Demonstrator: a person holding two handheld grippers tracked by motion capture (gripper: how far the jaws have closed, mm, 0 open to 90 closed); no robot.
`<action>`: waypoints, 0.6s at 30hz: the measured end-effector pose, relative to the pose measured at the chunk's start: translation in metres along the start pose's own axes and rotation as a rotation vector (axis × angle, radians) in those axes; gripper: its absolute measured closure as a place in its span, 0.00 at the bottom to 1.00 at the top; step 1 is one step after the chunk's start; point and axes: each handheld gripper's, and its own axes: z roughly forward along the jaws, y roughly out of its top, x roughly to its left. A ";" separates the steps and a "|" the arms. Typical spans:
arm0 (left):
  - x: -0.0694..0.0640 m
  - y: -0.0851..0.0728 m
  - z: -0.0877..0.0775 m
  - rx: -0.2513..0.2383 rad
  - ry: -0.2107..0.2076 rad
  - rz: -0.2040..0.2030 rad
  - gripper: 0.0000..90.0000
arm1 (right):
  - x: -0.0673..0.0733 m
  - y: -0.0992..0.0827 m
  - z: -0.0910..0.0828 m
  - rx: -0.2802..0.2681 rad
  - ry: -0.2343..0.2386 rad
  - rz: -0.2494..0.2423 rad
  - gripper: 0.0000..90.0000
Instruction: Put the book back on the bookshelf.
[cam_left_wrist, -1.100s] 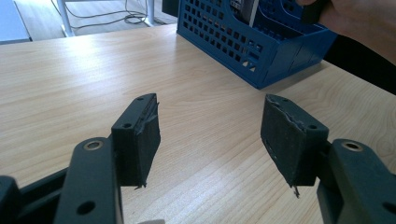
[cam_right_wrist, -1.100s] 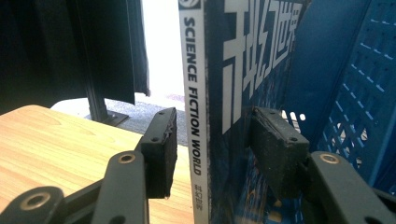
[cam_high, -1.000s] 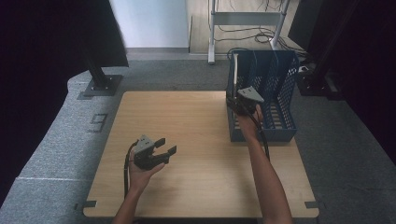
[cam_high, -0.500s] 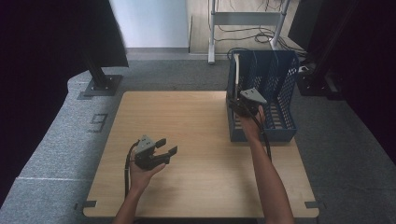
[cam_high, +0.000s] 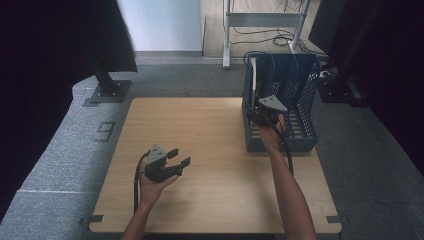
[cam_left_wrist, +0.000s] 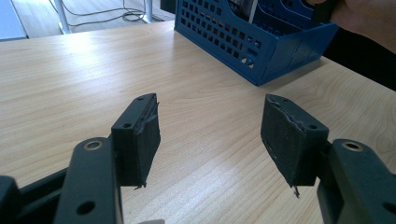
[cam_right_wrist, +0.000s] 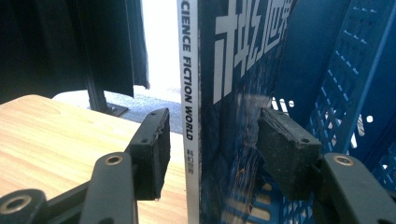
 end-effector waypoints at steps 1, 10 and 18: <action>0.000 0.000 0.000 0.000 0.000 0.000 0.42 | 0.000 0.000 -0.001 0.003 0.002 0.001 0.48; -0.001 0.000 0.000 0.001 0.001 0.002 0.42 | 0.000 0.000 -0.008 0.003 0.033 0.009 0.48; -0.001 0.000 0.000 0.001 0.002 0.002 0.42 | 0.000 -0.004 -0.017 0.016 0.055 0.009 0.48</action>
